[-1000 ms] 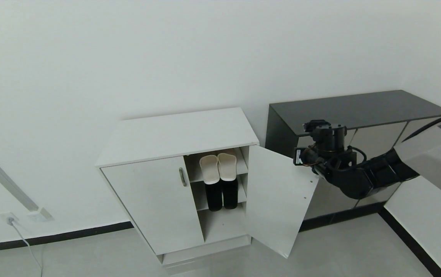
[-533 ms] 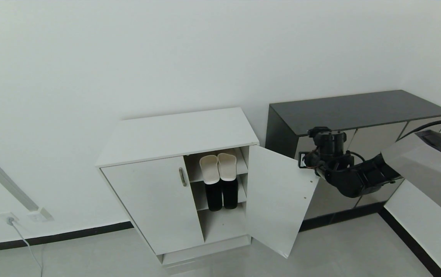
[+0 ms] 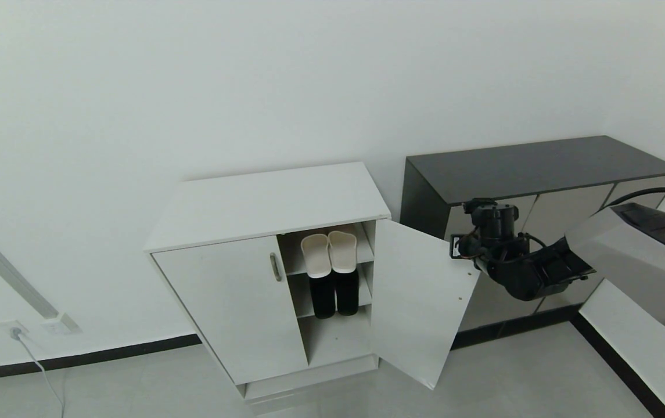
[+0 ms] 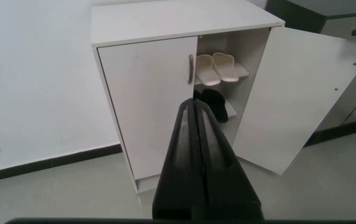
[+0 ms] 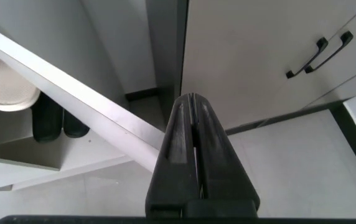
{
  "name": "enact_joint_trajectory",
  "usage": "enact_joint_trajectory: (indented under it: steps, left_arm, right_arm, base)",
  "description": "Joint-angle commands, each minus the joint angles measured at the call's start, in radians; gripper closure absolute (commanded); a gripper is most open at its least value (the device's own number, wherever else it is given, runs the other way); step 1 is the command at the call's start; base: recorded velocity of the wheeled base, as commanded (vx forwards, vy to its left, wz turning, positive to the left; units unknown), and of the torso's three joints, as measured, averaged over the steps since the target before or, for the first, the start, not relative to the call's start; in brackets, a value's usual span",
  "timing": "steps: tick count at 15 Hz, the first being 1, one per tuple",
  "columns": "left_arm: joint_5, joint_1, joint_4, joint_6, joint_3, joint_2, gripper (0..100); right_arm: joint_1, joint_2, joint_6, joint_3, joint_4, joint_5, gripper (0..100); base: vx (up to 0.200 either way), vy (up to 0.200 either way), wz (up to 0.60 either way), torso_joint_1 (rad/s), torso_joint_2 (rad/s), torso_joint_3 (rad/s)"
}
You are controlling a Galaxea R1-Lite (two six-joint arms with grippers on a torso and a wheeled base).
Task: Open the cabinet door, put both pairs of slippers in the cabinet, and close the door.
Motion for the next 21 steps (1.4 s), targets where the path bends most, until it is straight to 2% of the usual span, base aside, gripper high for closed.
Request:
enact_joint_trajectory:
  steps: [1,14,19,21]
  left_arm:
    - [0.000,0.000,0.000,0.000,0.000,0.001,100]
    - [0.000,0.000,0.000,0.000,0.000,0.001,100]
    - [0.000,0.000,0.000,0.000,0.000,0.001,100]
    - [0.000,0.000,0.000,0.000,0.000,0.001,100]
  right_arm:
    - [0.001,0.009,0.001,-0.001,0.000,0.000,100]
    - [0.024,0.004,0.014,0.036,0.001,0.000,100]
    - [0.090,-0.029,0.015,0.110,-0.003,0.000,100]
    - [0.142,-0.055,0.044,0.148,-0.003,0.000,100]
  base:
    - [0.000,0.000,0.00,0.000,0.00,0.000]
    - [0.000,0.000,0.00,0.000,0.00,0.000]
    - [0.000,0.000,0.00,0.000,0.00,0.000]
    - [0.000,0.000,0.00,0.000,0.00,0.000]
